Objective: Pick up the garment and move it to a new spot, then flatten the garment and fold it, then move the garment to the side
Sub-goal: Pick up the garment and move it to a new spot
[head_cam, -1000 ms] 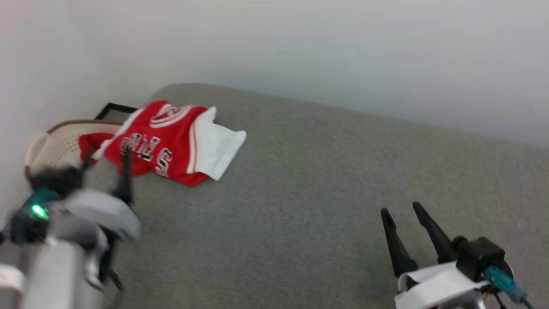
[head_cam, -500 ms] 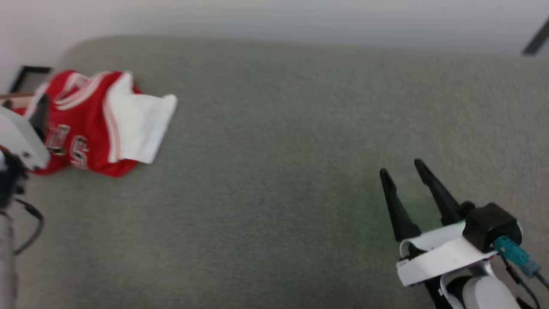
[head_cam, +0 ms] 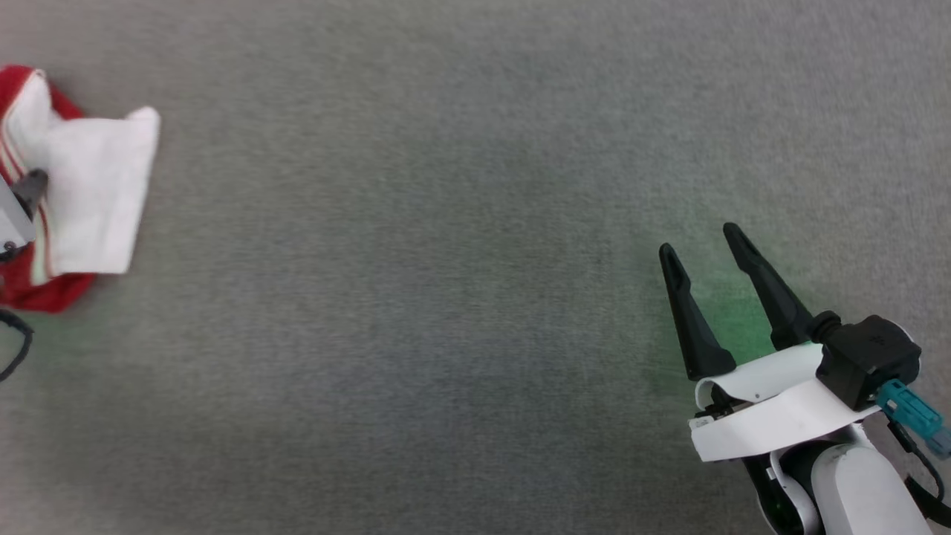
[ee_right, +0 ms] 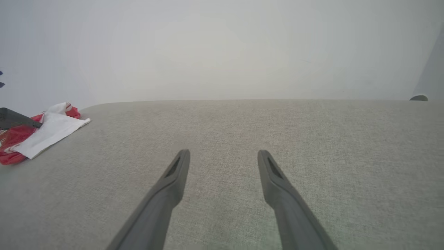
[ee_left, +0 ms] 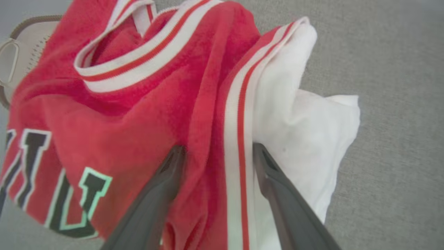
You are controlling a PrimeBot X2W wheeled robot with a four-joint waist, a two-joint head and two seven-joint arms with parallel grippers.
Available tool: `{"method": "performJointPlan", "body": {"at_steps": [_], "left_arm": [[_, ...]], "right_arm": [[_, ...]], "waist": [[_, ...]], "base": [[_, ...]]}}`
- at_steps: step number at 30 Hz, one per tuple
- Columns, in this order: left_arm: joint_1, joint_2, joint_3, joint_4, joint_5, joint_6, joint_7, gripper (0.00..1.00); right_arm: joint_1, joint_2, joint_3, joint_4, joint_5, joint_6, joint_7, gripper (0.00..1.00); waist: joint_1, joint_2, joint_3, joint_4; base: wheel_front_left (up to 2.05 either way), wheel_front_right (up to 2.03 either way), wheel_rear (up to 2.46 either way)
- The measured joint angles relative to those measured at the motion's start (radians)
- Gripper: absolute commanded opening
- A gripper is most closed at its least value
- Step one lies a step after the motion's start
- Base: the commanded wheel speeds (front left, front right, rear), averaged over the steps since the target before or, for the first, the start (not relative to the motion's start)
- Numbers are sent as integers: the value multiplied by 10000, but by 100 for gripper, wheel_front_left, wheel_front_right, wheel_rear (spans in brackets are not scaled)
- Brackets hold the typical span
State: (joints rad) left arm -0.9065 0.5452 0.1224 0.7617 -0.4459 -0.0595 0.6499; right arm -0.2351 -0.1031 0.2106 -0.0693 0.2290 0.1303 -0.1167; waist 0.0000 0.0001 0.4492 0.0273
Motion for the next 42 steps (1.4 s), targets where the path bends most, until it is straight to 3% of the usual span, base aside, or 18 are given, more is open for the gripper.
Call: {"method": "performJointPlan", "body": {"at_steps": [11, 12, 13, 18, 25, 36, 42], "left_arm": [[-394, -100, -123, 853, -23, 426, 332, 100], [-422, -134, -102, 915, -50, 437, 268, 6], [-434, -176, -111, 951, -69, 437, 263, 0], [-501, -328, -190, 1066, -81, 407, -238, 0], [-793, -282, -520, 1154, 33, 13, -899, 0], [-1353, -182, -1143, 686, 422, -389, -2654, 0], [-1512, -318, -1687, 268, 708, -502, -3062, 0]], "right_arm": [[0, 21, -82, -355, 13, 0, 295, 100], [-1, 25, -94, -389, 13, 0, 307, 100], [-1, 31, -107, -412, 13, 0, 343, 100], [49, 44, -205, -456, 12, 0, 426, 100], [463, 92, -410, -345, 63, 0, 472, 100], [1370, 278, -558, -105, 86, 0, 464, 100], [1831, 401, -757, -15, 159, 0, 468, 100]], "waist": [[0, 0, 532, -413], [0, -1, 532, -399], [0, 0, 518, -385], [0, 0, 302, -247], [0, 0, -375, 55], [0, 0, -1921, 666], [0, -1, -2854, 1023]], "base": [[0, 0, 0], [0, 0, 0], [0, 0, 0], [0, 0, 0], [0, 0, 0], [0, 0, 0], [0, 0, 0]]}}
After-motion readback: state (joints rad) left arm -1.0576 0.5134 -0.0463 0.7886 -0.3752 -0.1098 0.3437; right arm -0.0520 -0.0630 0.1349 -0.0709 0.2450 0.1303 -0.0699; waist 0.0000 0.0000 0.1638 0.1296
